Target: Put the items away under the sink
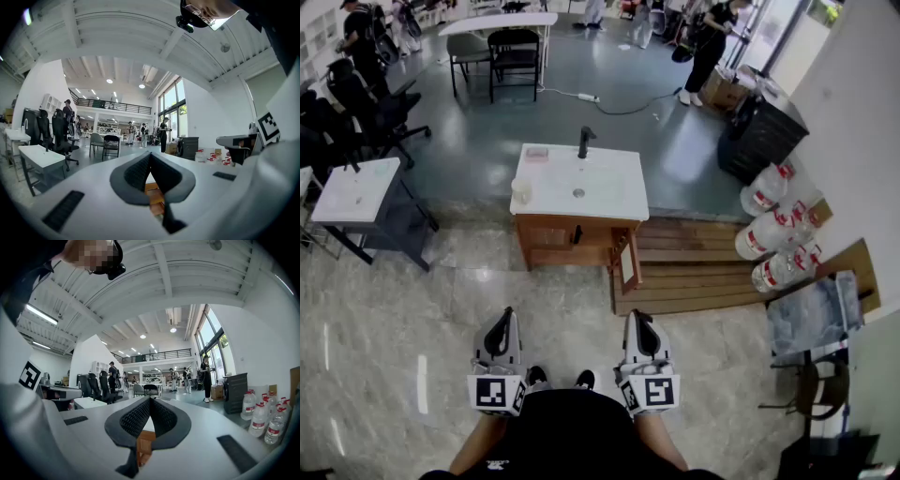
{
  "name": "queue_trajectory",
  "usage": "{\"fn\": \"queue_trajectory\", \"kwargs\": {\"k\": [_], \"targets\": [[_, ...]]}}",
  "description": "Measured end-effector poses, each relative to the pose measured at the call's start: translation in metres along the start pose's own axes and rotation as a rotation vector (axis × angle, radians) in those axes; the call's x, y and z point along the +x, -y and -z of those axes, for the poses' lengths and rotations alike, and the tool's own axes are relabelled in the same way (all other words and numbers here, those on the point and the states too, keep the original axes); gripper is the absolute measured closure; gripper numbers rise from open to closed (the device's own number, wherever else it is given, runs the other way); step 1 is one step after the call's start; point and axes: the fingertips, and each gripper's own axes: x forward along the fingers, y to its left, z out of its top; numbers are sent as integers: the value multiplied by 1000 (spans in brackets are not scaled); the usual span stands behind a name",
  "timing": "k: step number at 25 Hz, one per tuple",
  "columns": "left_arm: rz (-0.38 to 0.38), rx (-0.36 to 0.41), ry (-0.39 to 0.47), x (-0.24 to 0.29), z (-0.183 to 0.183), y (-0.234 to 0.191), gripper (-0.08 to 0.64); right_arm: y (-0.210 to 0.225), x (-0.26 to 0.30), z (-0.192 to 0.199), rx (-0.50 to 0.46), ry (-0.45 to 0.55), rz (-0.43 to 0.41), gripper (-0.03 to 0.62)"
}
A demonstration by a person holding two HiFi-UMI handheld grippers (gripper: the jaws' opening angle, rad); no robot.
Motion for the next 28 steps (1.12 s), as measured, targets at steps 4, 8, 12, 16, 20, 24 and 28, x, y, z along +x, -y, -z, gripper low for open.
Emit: {"fn": "queue_trajectory", "kwargs": {"k": [4, 8, 12, 16, 20, 24, 28], "targets": [[6, -3, 3, 0, 3, 0, 554, -2, 1, 3, 0, 0, 1, 578], [16, -5, 0, 0, 5, 0, 554, -4, 0, 5, 1, -2, 2, 578], [23, -4, -4, 1, 5, 1, 554, -5, 0, 4, 3, 8, -2, 577], [23, -2, -12, 0, 7, 1, 554, -5, -1, 2, 2, 18, 0, 577], [20, 1, -14, 1, 7, -1, 554, -6, 1, -2, 12, 32, -8, 572], [22, 5, -8, 2, 8, -2, 554, -6, 2, -3, 13, 39, -17, 490], [25, 8, -10, 2, 8, -4, 554, -8, 4, -4, 26, 44, -24, 396]]}}
